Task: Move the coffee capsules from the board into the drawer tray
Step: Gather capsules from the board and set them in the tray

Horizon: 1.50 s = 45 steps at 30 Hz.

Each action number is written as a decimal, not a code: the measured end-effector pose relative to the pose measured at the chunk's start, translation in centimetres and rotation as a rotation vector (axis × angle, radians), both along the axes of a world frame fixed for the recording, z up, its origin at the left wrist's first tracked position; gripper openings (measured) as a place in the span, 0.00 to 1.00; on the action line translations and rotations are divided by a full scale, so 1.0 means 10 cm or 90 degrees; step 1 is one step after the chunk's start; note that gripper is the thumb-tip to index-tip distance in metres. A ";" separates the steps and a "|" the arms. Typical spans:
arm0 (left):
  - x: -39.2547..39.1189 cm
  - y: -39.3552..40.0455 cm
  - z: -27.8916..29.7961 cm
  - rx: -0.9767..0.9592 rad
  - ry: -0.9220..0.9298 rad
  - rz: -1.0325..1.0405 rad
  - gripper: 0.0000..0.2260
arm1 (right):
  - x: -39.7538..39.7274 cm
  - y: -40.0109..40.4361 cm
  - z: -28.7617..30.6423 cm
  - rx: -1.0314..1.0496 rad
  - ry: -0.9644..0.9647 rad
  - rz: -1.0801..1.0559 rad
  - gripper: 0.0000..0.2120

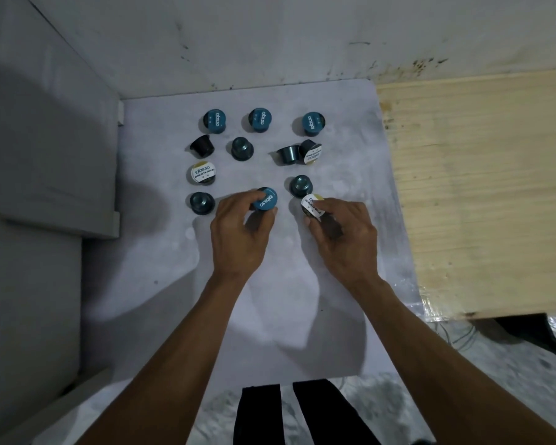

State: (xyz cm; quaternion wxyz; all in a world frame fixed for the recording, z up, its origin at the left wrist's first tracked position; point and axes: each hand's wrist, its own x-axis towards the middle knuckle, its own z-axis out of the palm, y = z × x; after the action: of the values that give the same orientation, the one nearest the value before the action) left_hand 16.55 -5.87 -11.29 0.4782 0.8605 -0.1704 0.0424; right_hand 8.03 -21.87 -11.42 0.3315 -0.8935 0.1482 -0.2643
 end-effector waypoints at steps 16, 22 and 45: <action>-0.57 0.48 0.78 -0.046 0.036 0.116 0.12 | -0.13 0.30 0.65 0.086 -0.009 0.052 0.11; -0.76 1.10 1.42 -0.054 0.040 0.183 0.13 | -0.15 0.79 1.22 0.125 -0.048 0.127 0.10; -0.66 5.16 2.20 0.072 0.058 0.281 0.11 | -0.20 4.24 1.80 0.223 -0.022 0.240 0.10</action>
State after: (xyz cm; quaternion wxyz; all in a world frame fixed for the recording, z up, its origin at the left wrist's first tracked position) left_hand 9.95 45.77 10.75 0.4157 0.9033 0.0420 0.0976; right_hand 6.06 20.52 6.57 0.5271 -0.8297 0.0171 -0.1831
